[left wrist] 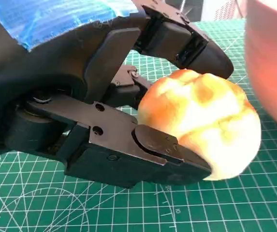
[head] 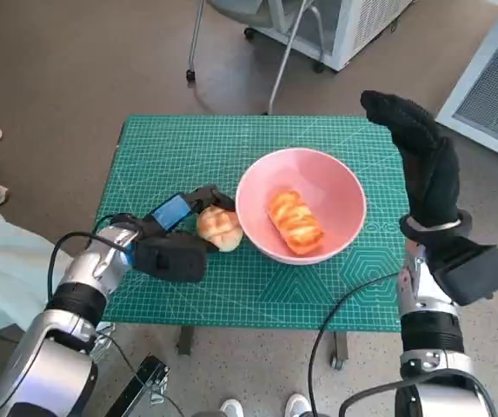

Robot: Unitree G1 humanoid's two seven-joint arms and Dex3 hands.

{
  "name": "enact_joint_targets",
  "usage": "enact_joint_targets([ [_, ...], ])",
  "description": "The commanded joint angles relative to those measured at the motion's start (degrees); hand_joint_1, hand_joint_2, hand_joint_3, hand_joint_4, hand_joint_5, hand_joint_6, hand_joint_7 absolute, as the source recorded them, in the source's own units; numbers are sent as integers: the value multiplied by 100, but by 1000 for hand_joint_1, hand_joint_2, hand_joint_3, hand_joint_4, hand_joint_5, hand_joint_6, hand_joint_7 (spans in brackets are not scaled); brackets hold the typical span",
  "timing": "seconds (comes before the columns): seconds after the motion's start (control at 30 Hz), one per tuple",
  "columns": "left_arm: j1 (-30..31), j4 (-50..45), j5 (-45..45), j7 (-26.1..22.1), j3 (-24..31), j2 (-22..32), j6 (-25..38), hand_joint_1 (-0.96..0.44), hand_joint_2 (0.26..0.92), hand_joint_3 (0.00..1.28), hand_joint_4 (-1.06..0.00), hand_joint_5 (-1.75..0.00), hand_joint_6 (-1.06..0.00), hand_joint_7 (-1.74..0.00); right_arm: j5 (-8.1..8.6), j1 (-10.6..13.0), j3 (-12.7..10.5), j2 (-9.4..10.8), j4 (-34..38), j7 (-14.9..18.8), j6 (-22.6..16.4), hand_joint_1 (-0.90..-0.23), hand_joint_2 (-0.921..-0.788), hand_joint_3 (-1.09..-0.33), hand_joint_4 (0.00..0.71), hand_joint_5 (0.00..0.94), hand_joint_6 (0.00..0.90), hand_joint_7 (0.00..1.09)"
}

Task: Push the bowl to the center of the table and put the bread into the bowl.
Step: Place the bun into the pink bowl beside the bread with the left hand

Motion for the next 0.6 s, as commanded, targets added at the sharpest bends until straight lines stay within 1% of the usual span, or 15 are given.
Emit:
enact_joint_targets([
  [0.03, 167, 3, 24, 66, 49, 293, -83, 1, 920, 37, -717, -1162, -671, -1094, -14, 36, -12, 37, 105, -63, 31, -571, -921, -774, 337, 1, -1, 809],
  [0.3, -21, -114, -39, 54, 243, 810, 22, 2, 917, 23, -739, -1104, -690, -1109, 5, 51, 5, 46, 51, -69, 75, -559, -921, -778, 336, 0, -1, 804],
  [0.5, -239, -601, -110, -42, 564, 1242, 303, 2, 917, 21, -750, -1086, -682, -1124, 16, 52, 0, 41, 46, -69, 90, -552, -921, -783, 336, 0, -1, 802],
  [0.6, -298, -1067, -104, 73, 774, 1466, 408, 2, 918, 20, -752, -1064, -681, -1145, 4, 46, 6, 50, 41, -82, 92, -552, -921, -783, 337, 1, -1, 803],
])
